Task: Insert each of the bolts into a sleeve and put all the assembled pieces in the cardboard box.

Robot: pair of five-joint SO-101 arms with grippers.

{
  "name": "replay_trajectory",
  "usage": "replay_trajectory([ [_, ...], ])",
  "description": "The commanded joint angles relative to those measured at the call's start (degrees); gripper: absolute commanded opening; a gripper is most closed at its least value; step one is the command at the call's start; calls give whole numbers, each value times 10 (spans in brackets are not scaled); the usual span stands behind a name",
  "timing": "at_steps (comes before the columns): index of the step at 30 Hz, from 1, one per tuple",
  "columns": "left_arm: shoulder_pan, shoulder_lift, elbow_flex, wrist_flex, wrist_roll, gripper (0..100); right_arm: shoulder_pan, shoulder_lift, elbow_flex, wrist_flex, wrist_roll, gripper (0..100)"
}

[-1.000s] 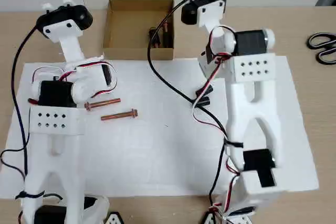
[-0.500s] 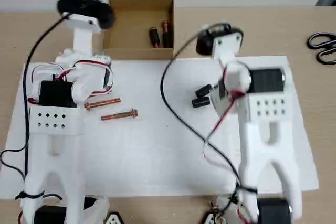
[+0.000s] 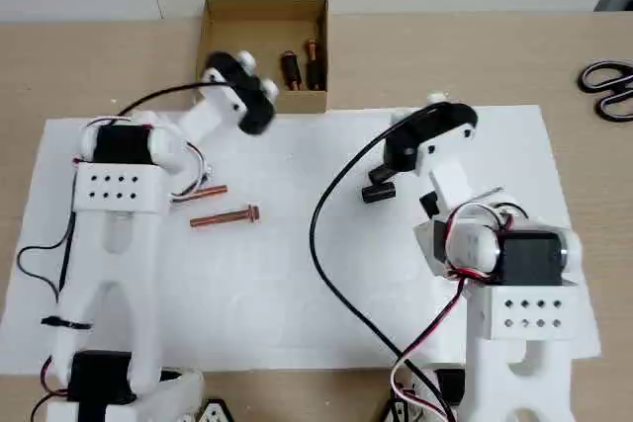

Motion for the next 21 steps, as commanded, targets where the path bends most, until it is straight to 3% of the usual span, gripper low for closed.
replay_trajectory([
  [1, 18, 6, -3, 55, -32, 6, 26, -15, -1, -3, 9, 14],
  [10, 46, 91, -3, 113, -62, 6, 61, -15, -1, 14, 8, 14],
  [21, 47, 164, -5, 90, -98, 8, 74, -16, -1, 34, 8, 14],
])
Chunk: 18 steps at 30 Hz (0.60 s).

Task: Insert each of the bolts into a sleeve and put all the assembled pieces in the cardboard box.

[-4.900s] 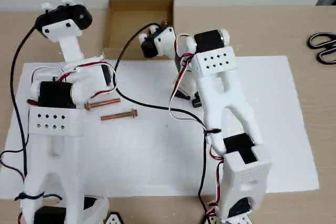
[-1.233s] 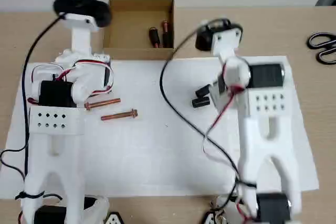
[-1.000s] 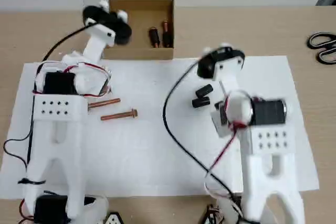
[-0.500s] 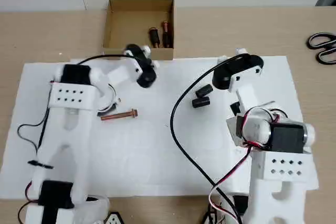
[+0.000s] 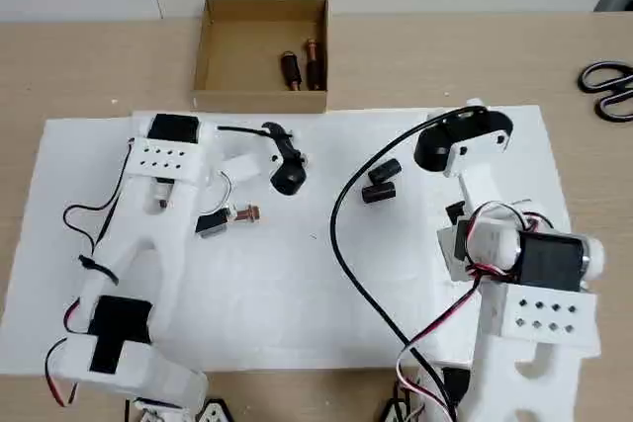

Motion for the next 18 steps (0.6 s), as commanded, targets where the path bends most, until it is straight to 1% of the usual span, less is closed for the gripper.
replay_trajectory([
  [1, 4, 10, -4, -24, -9, 8, 5, -14, -2, 3, 4, 14],
  [3, 5, 20, -4, -36, -9, 9, 5, -14, -2, 3, 4, 14],
  [6, 16, 33, -4, -48, -9, 58, 6, -14, -2, 3, 4, 14],
  [8, 20, 37, -4, -66, -9, 73, 6, -14, -2, 3, 4, 14],
  [12, 28, 38, -5, -83, -10, 71, 6, -13, -1, 3, 4, 14],
  [18, 37, 39, -2, -94, -30, 71, 6, -13, -1, 2, 4, 14],
])
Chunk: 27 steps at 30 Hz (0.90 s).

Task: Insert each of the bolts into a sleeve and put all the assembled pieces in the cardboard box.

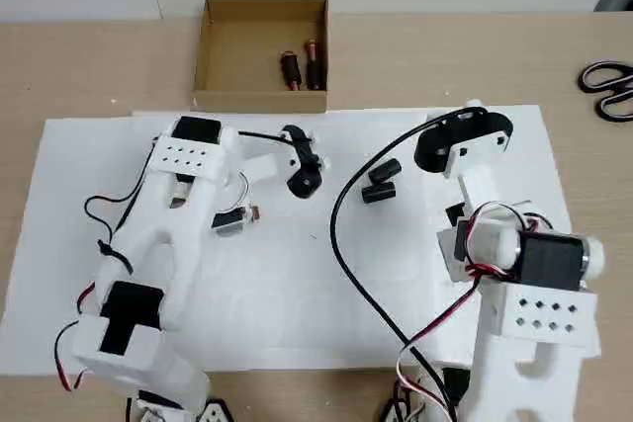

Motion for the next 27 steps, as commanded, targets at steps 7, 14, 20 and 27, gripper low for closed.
replay_trajectory([
  [7, 4, 50, -17, -44, -11, 71, 6, -13, -3, 0, 4, 14],
  [14, 2, 84, -43, -45, -11, 71, 6, -8, -3, -4, 4, 14],
  [20, 3, 86, -42, -69, -18, 71, 6, -8, -3, -1, 4, 14],
  [27, 4, 86, -43, -77, -18, 71, 6, -8, -3, -2, 4, 14],
])
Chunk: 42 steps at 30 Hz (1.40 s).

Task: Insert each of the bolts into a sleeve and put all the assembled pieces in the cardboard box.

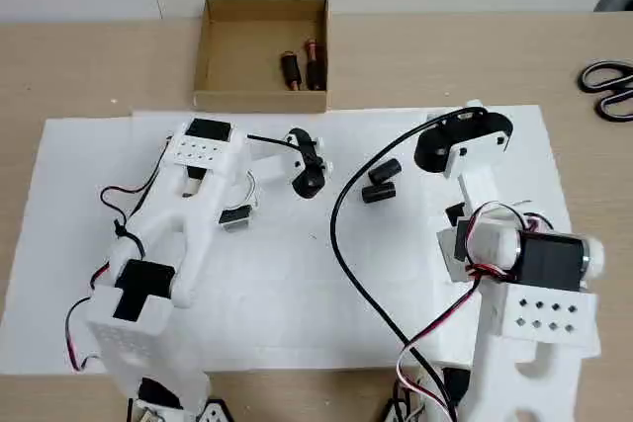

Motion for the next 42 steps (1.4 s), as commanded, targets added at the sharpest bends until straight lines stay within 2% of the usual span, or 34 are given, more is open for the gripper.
replay_trajectory([
  [1, 4, -3, -21, -9, -4, 71, 6, -8, -3, -2, 4, 14],
  [6, 3, 27, -21, -19, -4, 5, 6, -8, -3, -1, 4, 14],
  [19, -2, 50, -46, -20, -2, 6, 6, -8, -3, 0, 4, 14],
  [23, 1, 35, -112, 44, 33, 6, 6, -13, -7, 0, 4, 14],
  [28, 3, -27, -182, 112, 35, 6, 2, -14, -21, 0, -28, 14],
  [33, 3, -80, -197, 121, 56, 6, 2, -14, -21, 0, -33, 14],
  [37, 3, -114, -197, 121, 68, 6, 2, -14, -20, 3, -63, 14],
  [42, 3, -94, -189, 124, 68, 7, 2, -13, -19, 7, -61, 14],
])
